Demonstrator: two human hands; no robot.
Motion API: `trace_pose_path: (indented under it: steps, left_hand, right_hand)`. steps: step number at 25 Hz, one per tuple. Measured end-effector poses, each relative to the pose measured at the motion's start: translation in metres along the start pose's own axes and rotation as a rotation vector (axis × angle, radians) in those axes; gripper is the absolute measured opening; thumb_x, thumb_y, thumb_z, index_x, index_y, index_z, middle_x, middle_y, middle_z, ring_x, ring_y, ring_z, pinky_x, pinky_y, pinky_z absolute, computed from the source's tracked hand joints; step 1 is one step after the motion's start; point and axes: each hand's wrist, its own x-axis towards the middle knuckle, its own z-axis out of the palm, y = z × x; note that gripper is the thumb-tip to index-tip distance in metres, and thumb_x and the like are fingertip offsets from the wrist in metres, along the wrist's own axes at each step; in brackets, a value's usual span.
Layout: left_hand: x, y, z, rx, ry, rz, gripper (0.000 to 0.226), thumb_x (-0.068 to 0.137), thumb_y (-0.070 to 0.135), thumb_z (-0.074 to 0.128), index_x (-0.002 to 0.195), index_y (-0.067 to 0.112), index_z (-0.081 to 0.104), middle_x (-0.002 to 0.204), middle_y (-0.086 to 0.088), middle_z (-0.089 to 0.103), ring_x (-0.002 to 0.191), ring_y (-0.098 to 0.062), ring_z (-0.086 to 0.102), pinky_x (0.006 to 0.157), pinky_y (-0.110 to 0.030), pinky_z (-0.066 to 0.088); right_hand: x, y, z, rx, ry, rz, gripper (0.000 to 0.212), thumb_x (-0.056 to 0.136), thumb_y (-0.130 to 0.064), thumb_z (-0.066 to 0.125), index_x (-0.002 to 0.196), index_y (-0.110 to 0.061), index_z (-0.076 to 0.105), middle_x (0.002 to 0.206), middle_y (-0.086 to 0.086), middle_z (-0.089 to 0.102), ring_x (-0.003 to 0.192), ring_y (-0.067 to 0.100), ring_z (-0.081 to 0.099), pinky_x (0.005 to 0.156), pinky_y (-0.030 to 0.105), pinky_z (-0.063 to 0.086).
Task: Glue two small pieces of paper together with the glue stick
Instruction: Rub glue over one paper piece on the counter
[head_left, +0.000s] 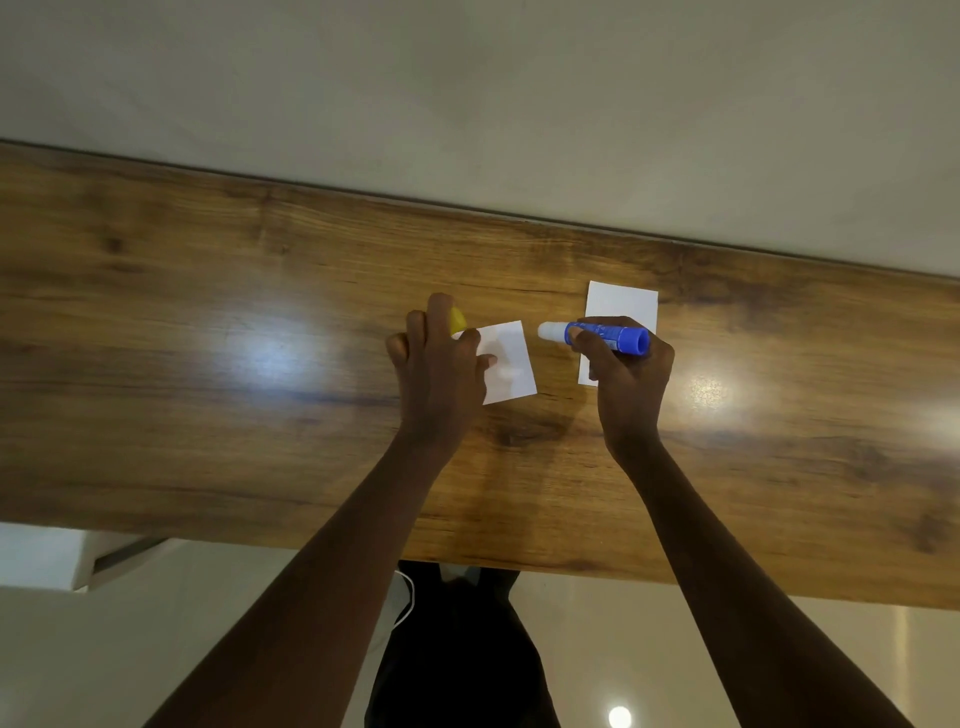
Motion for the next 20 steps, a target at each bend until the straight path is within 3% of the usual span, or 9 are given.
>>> trace_pose_path:
  steps: [3,5,12,16,20]
  left_hand:
    - [-0.007,-0.011,0.004,-0.077,-0.106,-0.007,0.036,0.076,0.020,0.070,0.111,0.016,0.063,0.129,-0.019,0.044,0.114,-0.034,0.040,0.089,-0.043,0.034]
    - [-0.012,-0.017,0.006,-0.061,-0.136,-0.009,0.038,0.078,0.022,0.068,0.115,0.020,0.060,0.132,-0.017,0.040,0.117,-0.032,0.036,0.092,-0.042,0.032]
    - [-0.013,-0.006,0.003,-0.001,-0.001,-0.075,0.032,0.061,0.024,0.081,0.086,0.006,0.071,0.114,-0.019,0.058,0.097,-0.038,0.054,0.076,-0.044,0.041]
    - [-0.008,-0.005,0.003,-0.046,0.020,-0.144,0.030,0.065,0.026,0.079,0.081,0.003,0.070,0.119,-0.018,0.055,0.102,-0.036,0.051,0.080,-0.044,0.038]
    - [-0.011,-0.011,0.006,-0.118,-0.012,-0.189,0.032,0.074,0.026,0.072,0.102,0.012,0.067,0.130,-0.017,0.046,0.114,-0.033,0.042,0.089,-0.042,0.034]
  right_hand:
    - [-0.001,-0.001,0.000,0.004,0.013,0.015,0.015,0.076,-0.004,0.063,0.078,-0.019,0.059,0.065,-0.004,0.056,0.056,0.005,0.054,0.060,0.019,0.047]
    - [-0.002,-0.001,0.001,0.010,0.019,0.039,0.011,0.077,-0.004,0.063,0.083,-0.011,0.058,0.067,-0.003,0.056,0.060,0.010,0.052,0.062,0.021,0.047]
    - [-0.003,-0.003,0.013,-0.041,-0.019,0.046,0.018,0.077,-0.007,0.064,0.092,0.000,0.060,0.073,0.002,0.058,0.063,0.012,0.052,0.064,0.022,0.047]
    - [-0.001,-0.004,0.020,-0.140,-0.073,-0.027,0.022,0.077,-0.011,0.066,0.096,-0.003,0.062,0.080,0.001,0.061,0.066,0.007,0.054,0.061,0.006,0.044]
    - [0.000,-0.003,0.028,-0.287,-0.142,-0.161,0.029,0.075,-0.012,0.067,0.103,-0.003,0.062,0.089,-0.001,0.059,0.066,0.003,0.052,0.060,-0.003,0.040]
